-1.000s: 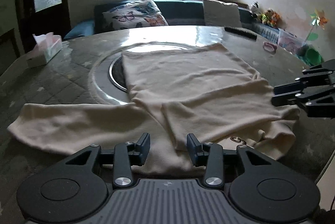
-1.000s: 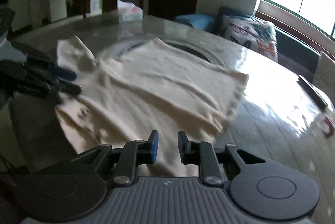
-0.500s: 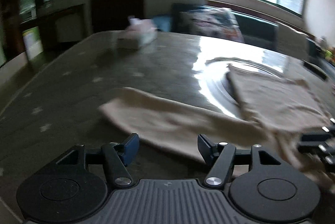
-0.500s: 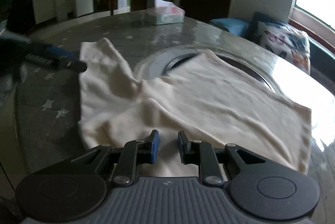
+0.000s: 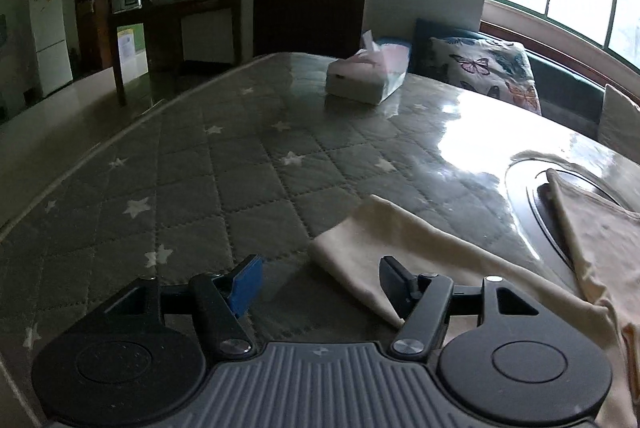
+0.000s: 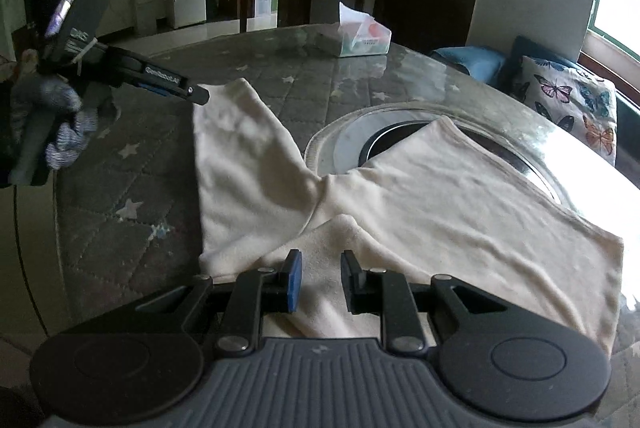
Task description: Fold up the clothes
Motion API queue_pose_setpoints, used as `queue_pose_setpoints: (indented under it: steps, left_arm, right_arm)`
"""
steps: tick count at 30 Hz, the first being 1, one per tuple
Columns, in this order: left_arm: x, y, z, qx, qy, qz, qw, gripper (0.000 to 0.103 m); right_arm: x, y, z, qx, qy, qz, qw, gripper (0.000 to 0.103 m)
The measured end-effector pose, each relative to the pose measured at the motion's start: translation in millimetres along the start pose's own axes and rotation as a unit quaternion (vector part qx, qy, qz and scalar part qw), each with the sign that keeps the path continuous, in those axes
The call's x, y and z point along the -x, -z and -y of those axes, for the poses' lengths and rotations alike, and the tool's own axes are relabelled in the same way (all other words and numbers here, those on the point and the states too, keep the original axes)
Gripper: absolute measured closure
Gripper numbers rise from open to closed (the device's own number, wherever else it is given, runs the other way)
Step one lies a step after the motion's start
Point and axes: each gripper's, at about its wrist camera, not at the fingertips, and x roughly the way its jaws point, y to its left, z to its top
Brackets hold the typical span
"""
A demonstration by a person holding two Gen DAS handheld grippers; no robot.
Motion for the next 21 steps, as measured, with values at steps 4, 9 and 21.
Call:
queue_pose_setpoints:
  steps: [4,9,21]
  left_arm:
    - [-6,-1,-2,0.005,0.005,0.001,1.0000,0.047]
    - [-8,-4,-2,0.011,0.022,0.006,0.9997,0.085]
    - [74,-22,94,-0.046,0.196,0.058,0.9778,0.096]
  right_arm:
    - [12,1,2,-0.002,0.005,0.009,1.000,0.078]
    - [26,2,5,-0.005,0.012,0.020,1.000,0.078]
    - [70,34,40,-0.068,0.053,0.036,0.996,0.078]
